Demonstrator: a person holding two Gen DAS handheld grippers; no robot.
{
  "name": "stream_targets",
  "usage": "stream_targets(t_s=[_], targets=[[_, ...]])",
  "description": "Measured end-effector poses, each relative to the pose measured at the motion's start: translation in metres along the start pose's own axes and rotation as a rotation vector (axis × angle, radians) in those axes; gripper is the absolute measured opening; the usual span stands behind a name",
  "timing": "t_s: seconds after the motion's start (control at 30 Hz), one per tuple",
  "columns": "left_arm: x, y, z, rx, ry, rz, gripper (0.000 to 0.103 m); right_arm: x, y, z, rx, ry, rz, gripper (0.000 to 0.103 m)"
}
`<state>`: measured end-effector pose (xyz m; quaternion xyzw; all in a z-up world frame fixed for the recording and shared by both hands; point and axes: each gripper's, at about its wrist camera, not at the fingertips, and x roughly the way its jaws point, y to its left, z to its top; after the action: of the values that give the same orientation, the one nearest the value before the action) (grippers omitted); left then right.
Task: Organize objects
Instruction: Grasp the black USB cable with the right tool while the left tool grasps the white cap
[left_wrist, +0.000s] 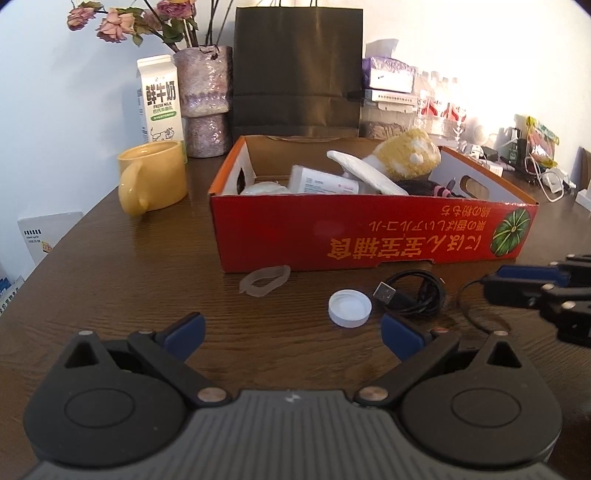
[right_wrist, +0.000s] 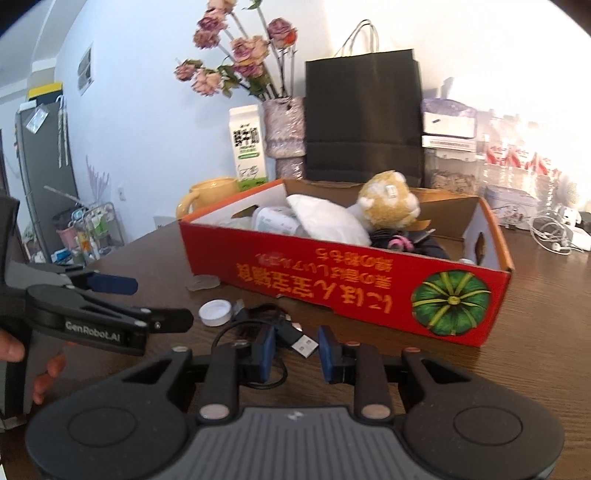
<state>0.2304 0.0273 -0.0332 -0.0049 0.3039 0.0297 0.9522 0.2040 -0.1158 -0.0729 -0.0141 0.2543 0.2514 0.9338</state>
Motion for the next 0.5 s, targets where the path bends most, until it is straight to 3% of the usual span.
stream_targets(t_s=[0.5], targets=[[0.022,-0.012,0.006,0.053,0.036,-0.008,0.101,-0.015,-0.022,-0.003,0.052,-0.037,-0.042,0.024]])
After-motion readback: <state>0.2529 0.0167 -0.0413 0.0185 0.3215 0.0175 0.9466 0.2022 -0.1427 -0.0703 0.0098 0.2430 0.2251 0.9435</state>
